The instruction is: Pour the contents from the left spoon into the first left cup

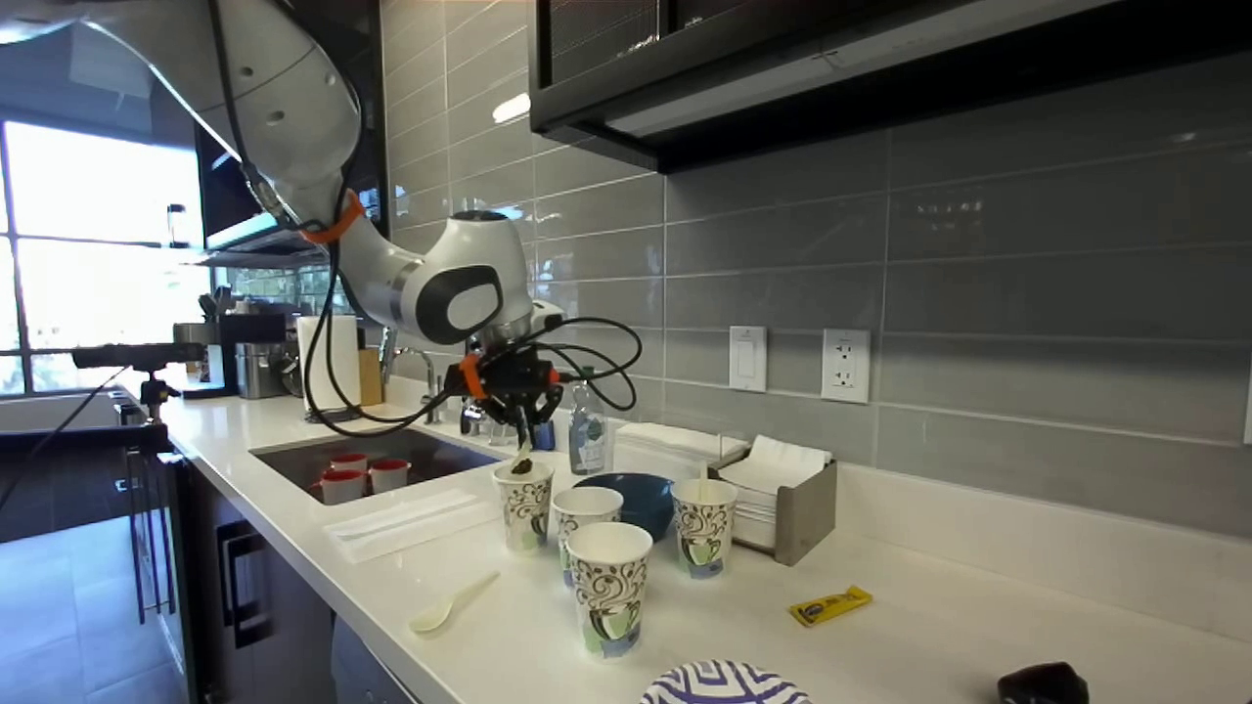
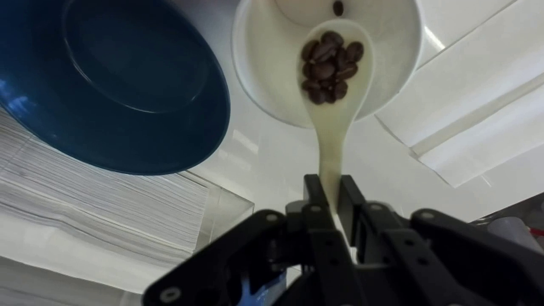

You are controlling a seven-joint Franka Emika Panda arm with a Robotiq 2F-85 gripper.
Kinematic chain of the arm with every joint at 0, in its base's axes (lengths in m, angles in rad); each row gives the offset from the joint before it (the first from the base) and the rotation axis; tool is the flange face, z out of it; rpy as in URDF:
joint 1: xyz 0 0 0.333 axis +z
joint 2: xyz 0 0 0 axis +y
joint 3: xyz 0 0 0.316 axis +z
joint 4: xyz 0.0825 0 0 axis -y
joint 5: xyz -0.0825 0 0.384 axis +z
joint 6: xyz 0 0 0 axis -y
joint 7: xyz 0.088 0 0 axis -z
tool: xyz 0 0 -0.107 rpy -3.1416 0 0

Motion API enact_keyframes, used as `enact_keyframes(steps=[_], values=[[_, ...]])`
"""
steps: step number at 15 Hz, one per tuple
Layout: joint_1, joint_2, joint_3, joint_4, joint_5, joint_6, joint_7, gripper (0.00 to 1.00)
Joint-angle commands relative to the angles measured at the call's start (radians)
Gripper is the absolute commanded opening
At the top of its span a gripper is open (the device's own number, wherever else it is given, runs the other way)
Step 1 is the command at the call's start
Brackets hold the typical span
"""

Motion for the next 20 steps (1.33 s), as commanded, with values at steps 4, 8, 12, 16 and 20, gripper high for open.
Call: enact_keyframes(steps=[4,8,12,16,20], values=[[0.018,-0.073,0.007,-0.104,0.19,0.128,-0.205,0.03],[0.046,-0.097,0.009,-0.132,0.349,0.185,-0.355,0.03],[0.078,-0.127,0.003,-0.157,0.51,0.218,-0.492,0.03],[0.11,-0.158,-0.007,-0.169,0.685,0.242,-0.647,0.03],[0.133,-0.177,-0.02,-0.167,0.84,0.261,-0.795,0.03]])
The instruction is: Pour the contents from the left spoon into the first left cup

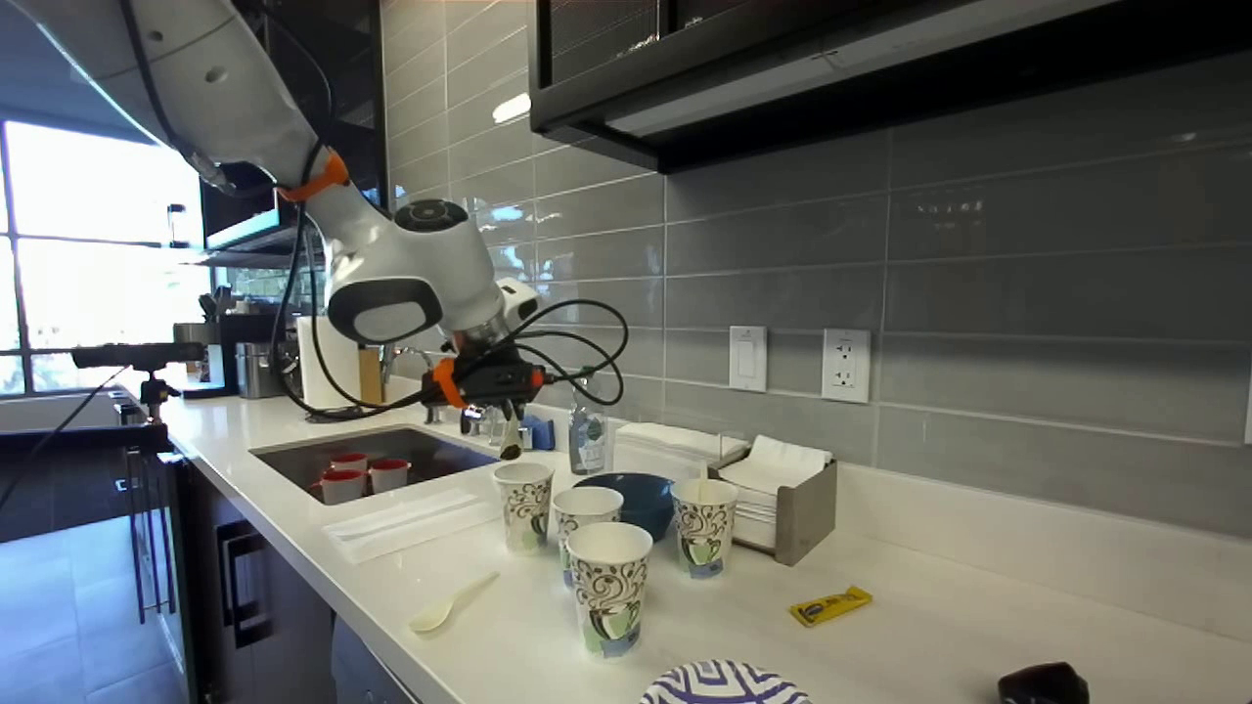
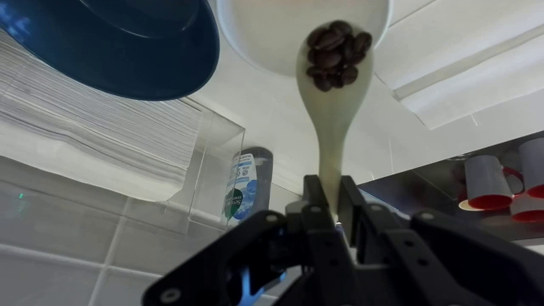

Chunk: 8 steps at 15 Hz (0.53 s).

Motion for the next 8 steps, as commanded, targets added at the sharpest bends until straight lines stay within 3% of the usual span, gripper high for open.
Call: enact_keyframes(steps=[1,8], values=[[0.035,-0.038,-0.021,-0.017,0.162,0.036,-0.156,0.03],[0.043,-0.016,-0.045,0.048,0.457,0.021,-0.487,0.03]])
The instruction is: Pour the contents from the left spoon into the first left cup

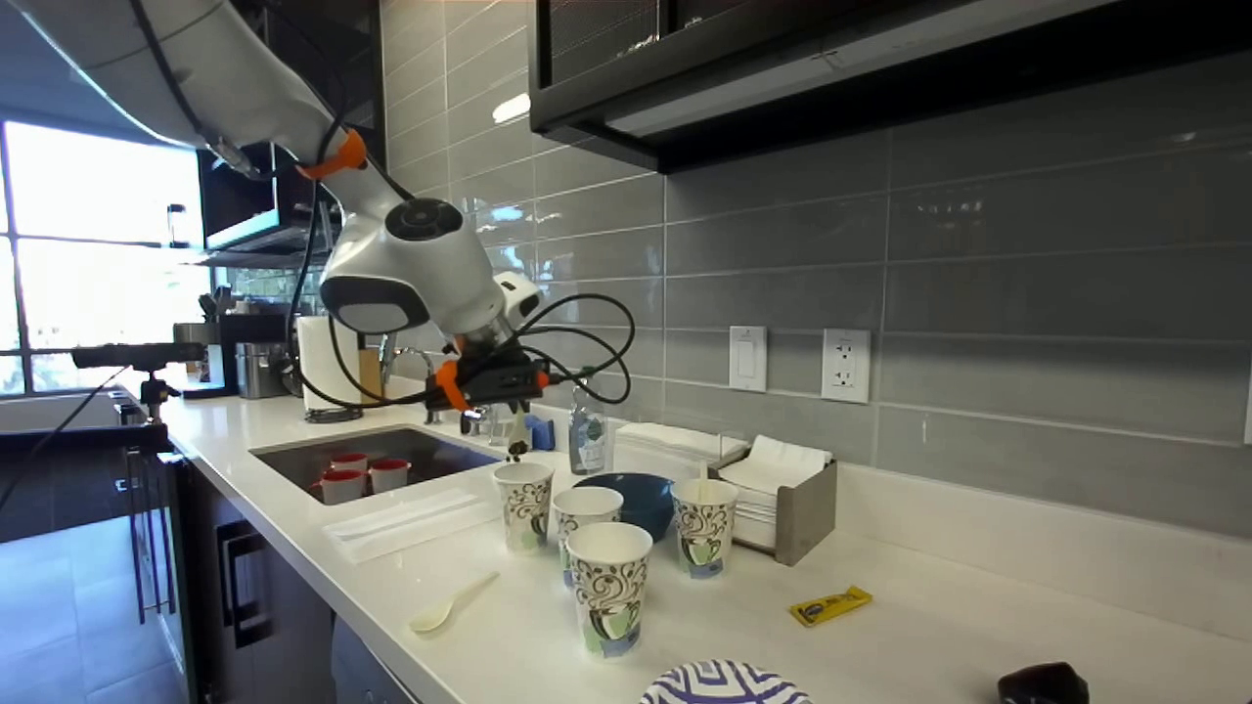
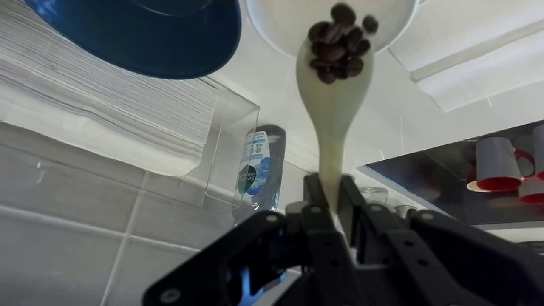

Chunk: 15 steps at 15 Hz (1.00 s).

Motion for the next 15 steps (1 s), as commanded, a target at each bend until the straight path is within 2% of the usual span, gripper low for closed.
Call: enact_keyframes(steps=[1,5,15], values=[[0.015,0.007,-0.024,0.041,0.159,-0.016,-0.189,0.03],[0.002,0.013,-0.03,0.062,0.308,-0.042,-0.361,0.03],[-0.023,0.042,-0.06,0.08,0.593,-0.164,-0.711,0.03]])
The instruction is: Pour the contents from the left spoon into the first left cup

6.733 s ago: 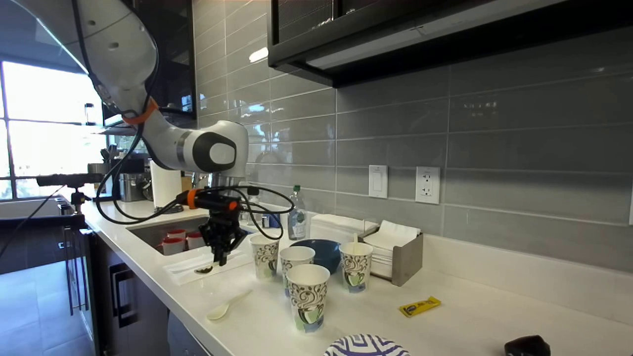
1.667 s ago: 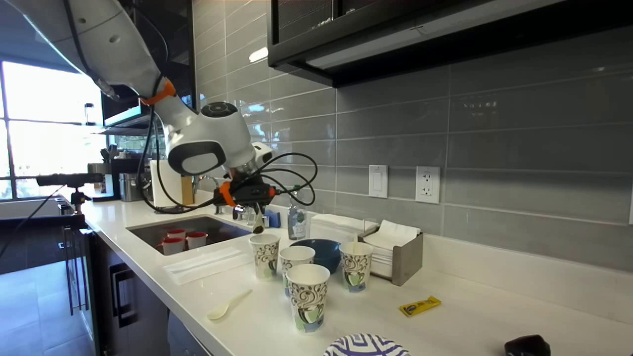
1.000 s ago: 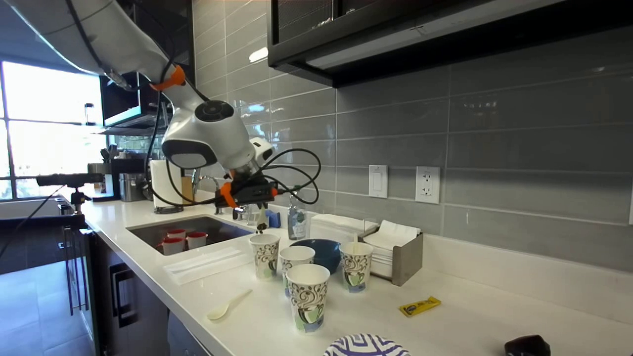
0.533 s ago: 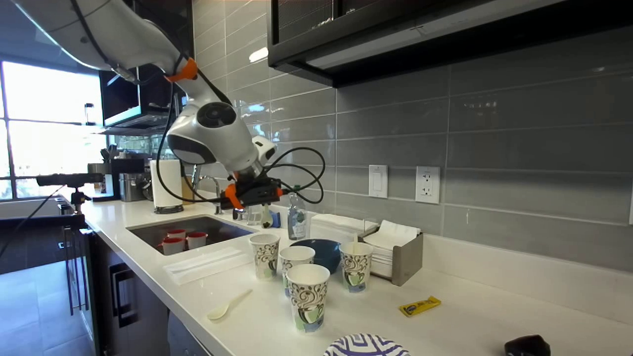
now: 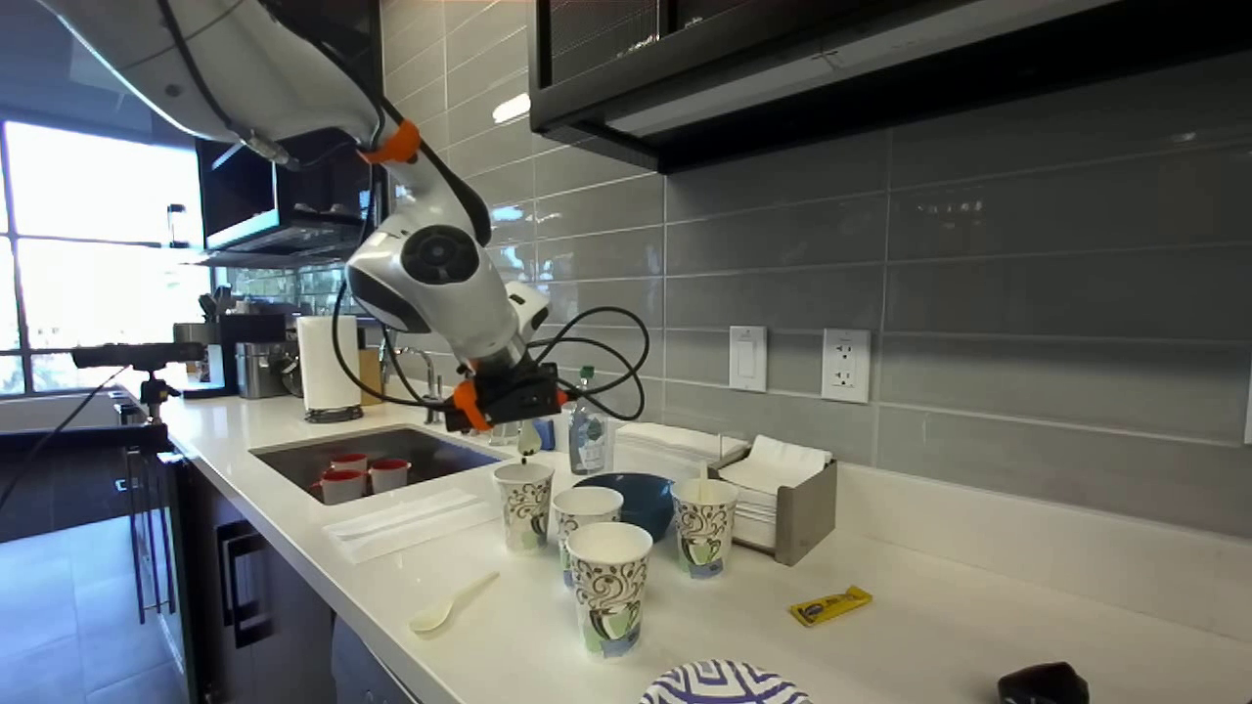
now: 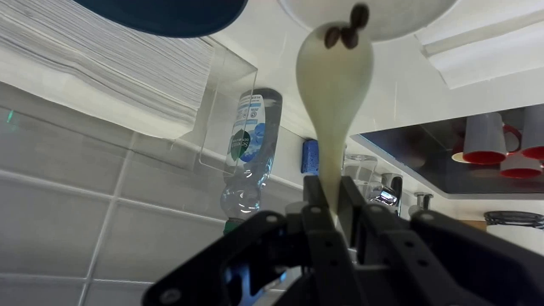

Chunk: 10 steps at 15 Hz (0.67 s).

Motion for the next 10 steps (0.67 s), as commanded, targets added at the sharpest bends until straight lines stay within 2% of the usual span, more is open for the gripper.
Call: enact_keyframes(steps=[1,10], values=[[-0.014,0.014,-0.012,0.015,0.121,-0.049,-0.147,0.03],[-0.022,-0.012,-0.036,-0.026,0.312,-0.143,-0.368,0.03]])
